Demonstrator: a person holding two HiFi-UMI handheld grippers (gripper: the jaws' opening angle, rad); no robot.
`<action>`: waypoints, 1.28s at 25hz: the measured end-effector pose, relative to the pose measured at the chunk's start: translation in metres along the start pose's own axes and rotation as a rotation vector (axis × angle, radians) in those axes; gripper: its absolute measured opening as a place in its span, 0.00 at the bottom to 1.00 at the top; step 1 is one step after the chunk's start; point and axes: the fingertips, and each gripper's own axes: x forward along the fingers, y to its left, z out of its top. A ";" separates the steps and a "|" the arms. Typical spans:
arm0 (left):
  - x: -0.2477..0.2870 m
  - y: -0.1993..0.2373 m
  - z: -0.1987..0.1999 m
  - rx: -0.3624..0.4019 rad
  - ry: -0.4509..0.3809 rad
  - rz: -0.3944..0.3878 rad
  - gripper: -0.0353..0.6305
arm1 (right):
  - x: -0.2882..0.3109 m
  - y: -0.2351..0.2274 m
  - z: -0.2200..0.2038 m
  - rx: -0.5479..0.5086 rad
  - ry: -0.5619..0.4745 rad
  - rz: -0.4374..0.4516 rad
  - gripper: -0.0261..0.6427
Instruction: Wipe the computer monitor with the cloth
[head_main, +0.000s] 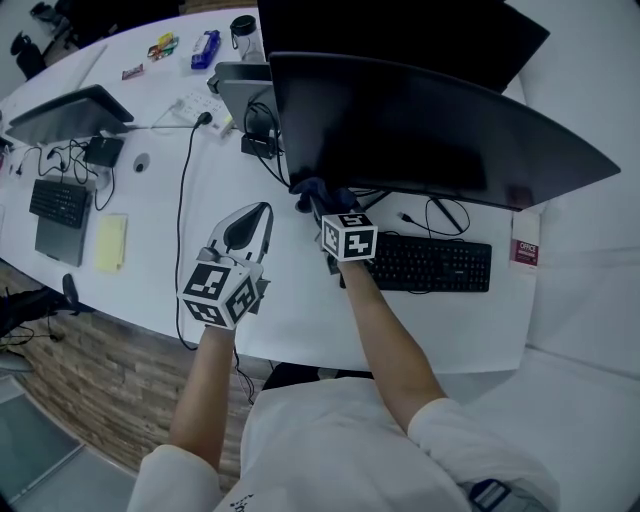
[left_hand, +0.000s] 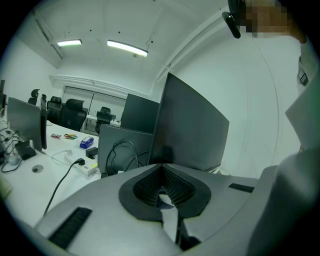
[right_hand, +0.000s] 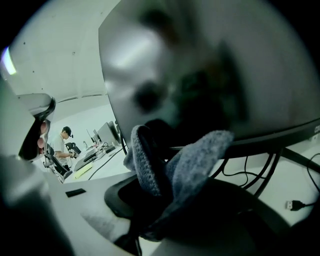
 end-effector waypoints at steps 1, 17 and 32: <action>0.001 -0.001 0.000 0.000 0.001 -0.002 0.07 | -0.002 -0.003 0.001 0.002 -0.006 -0.006 0.21; 0.036 -0.056 -0.011 -0.010 0.024 -0.086 0.07 | -0.047 -0.060 0.004 -0.005 -0.028 -0.091 0.21; 0.070 -0.106 -0.017 0.001 0.044 -0.130 0.07 | -0.085 -0.119 0.003 0.013 -0.045 -0.141 0.21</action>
